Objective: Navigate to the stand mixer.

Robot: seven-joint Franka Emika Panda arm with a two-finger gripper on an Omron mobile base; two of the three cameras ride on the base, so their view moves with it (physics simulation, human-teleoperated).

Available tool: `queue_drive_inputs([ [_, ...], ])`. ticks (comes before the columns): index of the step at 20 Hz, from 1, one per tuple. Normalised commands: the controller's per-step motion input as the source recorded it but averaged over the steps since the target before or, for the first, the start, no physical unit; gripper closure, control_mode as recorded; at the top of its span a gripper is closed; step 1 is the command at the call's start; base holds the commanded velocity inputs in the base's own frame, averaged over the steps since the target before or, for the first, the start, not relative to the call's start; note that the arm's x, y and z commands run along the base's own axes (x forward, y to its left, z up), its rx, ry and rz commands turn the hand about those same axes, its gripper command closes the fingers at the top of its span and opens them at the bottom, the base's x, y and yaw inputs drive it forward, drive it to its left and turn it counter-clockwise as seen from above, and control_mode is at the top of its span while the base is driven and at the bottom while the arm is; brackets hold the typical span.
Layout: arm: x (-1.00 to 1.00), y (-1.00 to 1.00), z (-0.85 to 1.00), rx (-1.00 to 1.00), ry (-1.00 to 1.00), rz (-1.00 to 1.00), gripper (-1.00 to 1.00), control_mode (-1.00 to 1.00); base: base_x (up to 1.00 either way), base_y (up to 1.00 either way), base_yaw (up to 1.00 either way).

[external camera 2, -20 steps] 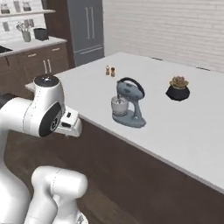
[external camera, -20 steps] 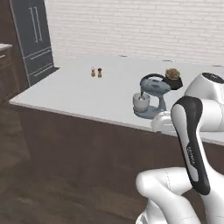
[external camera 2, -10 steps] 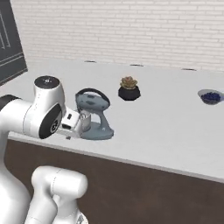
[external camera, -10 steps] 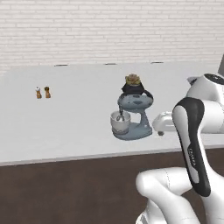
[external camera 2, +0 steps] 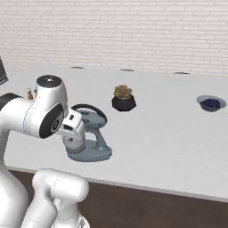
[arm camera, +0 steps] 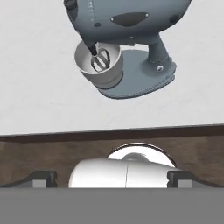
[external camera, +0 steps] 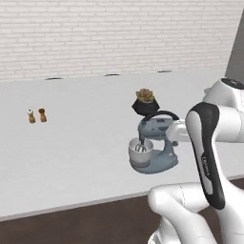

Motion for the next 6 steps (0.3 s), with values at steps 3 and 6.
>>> queue_drive_inputs([
  [3, 0.00, 0.00, 0.00, 0.00, 0.00, 0.00, -1.00, 1.00, 0.00, 0.00, 0.00],
  [6, 0.00, 0.00, 0.00, 0.00, 0.00, 0.00, -1.00, 1.00, 0.00, 0.00, 0.00],
])
